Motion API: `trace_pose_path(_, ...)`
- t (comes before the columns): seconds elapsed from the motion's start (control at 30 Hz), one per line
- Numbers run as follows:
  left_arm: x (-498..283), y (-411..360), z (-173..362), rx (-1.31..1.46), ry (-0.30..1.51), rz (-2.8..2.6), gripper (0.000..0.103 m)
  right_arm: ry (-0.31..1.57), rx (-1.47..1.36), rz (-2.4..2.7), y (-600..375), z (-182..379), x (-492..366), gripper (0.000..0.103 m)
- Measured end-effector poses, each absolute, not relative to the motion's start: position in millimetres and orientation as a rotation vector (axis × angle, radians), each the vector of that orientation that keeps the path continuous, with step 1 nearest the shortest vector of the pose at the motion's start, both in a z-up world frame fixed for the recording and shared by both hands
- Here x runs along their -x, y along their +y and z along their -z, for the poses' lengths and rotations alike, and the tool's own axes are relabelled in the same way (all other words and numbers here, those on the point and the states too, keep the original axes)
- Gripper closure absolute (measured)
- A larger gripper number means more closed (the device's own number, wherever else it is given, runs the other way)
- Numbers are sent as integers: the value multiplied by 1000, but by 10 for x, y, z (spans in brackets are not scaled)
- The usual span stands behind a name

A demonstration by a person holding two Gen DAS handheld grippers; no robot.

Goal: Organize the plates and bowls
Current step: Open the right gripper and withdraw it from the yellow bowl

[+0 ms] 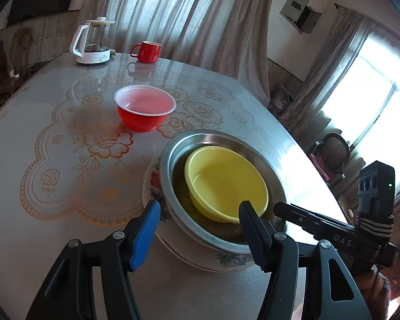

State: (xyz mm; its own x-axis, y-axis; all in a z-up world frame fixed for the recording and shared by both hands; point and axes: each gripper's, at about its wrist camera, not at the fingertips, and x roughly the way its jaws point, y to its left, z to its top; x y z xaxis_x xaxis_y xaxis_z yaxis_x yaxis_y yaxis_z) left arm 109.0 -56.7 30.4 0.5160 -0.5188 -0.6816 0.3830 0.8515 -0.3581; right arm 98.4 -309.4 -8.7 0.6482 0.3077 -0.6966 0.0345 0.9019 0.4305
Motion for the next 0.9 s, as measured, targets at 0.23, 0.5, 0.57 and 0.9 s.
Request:
trace_pose_path(0.23,-1075,-468,-280,144,862,460,36,847,-409,-124,-3123,38,-938,66)
trace_pose_path(0.5,-1098,-417,-245,120,865,414,33,795,-424,-90,-3238,-106,-884,62)
trace_pose_path(0.57,-1092,-404,-243,122,867,410,33,782,-433,-74,-3249,-127,-884,54)
trace_pose_path(0.9,-1107,-375,-221,97,866,379,30,779,-556,-172,-3265,-181,-989,38)
